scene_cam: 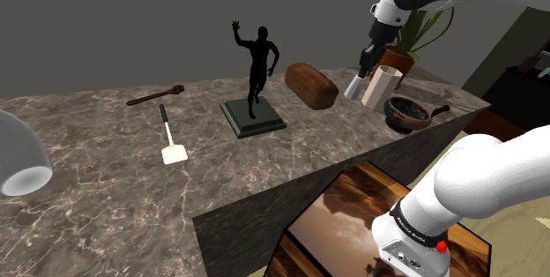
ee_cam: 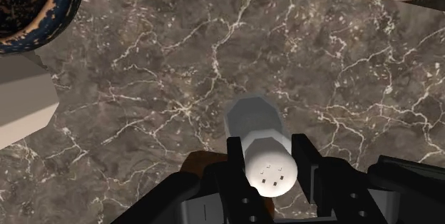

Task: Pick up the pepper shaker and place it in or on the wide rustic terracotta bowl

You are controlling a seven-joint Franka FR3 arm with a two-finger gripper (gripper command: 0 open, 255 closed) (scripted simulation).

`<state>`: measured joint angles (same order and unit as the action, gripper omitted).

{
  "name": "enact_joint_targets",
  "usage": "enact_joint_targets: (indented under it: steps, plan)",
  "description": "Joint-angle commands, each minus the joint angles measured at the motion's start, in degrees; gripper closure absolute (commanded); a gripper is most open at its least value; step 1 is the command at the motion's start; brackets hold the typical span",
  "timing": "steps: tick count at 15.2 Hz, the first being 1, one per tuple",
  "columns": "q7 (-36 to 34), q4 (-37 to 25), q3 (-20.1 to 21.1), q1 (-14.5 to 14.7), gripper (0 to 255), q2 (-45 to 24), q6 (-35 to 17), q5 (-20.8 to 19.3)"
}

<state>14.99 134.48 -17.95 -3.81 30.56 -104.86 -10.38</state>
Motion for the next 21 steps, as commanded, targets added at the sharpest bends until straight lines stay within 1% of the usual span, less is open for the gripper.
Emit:
enact_joint_targets:
  steps: [1,5,13,21]
  plan:
    - [0.0,-1.5,0.2,0.1,255,0.1,1.7,0.2]
    - [0.1,-4.3,0.6,0.2,255,0.2,4.5,0.4]
    - [10.8,-7.1,-7.2,-3.9,255,2.1,7.7,-4.0]
    - [22.3,-13.8,-16.1,-6.3,255,-0.1,10.1,-7.2]
